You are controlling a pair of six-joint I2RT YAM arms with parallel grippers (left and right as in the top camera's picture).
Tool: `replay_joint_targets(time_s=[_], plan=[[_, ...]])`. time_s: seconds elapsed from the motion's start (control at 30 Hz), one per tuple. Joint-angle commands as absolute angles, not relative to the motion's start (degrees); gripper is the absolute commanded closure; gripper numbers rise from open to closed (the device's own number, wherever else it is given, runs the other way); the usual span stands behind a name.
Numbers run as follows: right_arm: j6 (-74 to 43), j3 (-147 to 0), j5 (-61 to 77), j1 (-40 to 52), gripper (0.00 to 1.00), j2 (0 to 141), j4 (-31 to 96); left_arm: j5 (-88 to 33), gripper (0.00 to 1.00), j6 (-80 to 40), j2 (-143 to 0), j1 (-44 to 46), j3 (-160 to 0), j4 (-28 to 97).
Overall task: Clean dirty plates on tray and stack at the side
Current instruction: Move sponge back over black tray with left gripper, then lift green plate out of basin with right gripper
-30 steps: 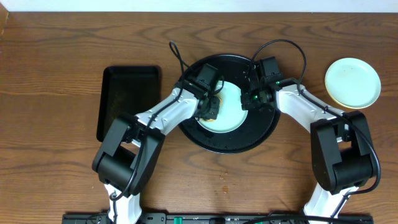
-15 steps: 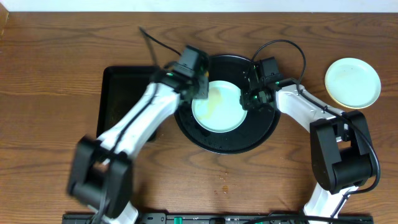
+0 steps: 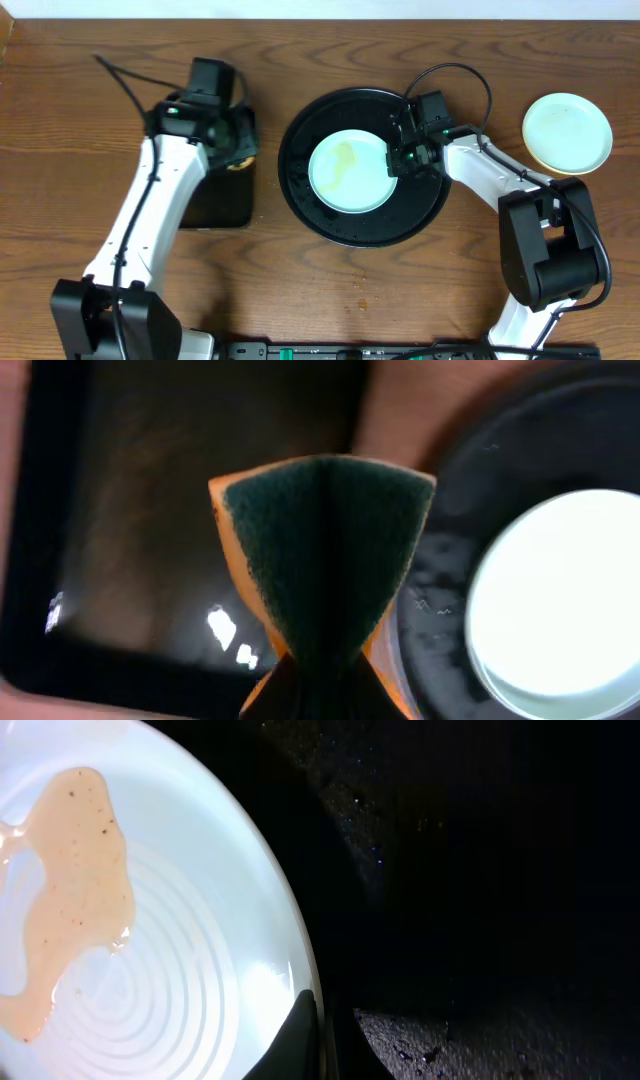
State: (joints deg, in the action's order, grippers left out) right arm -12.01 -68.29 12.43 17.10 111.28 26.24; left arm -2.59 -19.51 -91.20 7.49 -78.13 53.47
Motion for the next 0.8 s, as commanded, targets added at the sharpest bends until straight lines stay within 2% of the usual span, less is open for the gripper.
replay_joint_targets(time_s=[0.0, 0.13, 0.3, 0.57, 0.77], plan=[[-11.09, -71.68, 12.25, 17.28, 0.99, 110.63, 27.57, -1.87, 0.92, -19.59, -91.09, 4.36, -76.9, 55.61], [-11.07, -73.47, 11.51, 17.3, 0.99, 110.13, 29.47, -1.87, 0.92, -19.05, -91.11, 1.32, -75.77, 57.32], [-8.54, -78.0, 3.4, 17.8, 0.99, 109.91, 34.85, -1.83, 0.91, -17.61, -91.13, -0.36, -73.84, 57.78], [-0.34, -91.94, -22.09, 24.03, 0.99, 109.27, 48.53, -0.14, 0.89, -16.36, -91.13, -0.84, -70.32, 55.59], [0.1, -94.61, -38.79, 31.94, 0.99, 109.27, 50.11, 1.3, 0.87, -16.36, -91.2, -0.84, -68.95, 53.87]])
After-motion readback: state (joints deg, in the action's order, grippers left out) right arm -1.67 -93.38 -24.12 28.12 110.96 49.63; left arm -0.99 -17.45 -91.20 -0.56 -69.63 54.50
